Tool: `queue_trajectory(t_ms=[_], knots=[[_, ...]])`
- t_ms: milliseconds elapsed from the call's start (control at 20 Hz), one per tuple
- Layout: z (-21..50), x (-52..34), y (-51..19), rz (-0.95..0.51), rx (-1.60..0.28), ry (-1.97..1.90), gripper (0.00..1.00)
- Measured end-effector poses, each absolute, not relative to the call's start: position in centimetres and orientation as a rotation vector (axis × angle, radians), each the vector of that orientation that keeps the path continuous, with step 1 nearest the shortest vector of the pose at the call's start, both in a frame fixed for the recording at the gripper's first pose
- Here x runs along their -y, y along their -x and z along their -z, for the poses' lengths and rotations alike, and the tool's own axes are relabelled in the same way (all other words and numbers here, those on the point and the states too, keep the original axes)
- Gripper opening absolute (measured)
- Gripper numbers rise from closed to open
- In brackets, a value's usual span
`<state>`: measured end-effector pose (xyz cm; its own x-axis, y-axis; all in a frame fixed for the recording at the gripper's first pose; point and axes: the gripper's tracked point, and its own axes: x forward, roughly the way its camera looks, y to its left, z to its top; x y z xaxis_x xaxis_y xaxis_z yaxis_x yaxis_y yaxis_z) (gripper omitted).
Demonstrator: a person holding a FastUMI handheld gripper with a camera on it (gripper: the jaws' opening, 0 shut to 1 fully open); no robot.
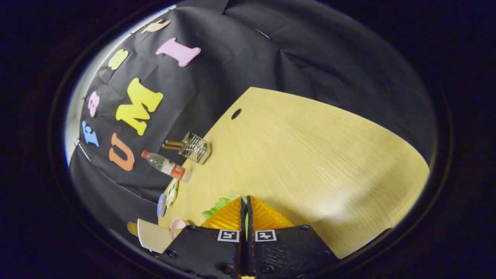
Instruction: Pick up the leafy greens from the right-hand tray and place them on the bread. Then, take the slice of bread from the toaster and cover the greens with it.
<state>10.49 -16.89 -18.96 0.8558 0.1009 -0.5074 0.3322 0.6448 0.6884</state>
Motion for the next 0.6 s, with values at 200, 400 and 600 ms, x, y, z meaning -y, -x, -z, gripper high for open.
queue_trajectory(t_ms=[200,400,600], knots=[[15.6,15.5,-9.8,0.098,-0.481,-0.883,0.0],[11.7,12.8,-9.2,0.039,-0.425,-0.91,0.0],[8.2,8.9,-8.8,-0.027,-0.386,-0.92,0.0]])
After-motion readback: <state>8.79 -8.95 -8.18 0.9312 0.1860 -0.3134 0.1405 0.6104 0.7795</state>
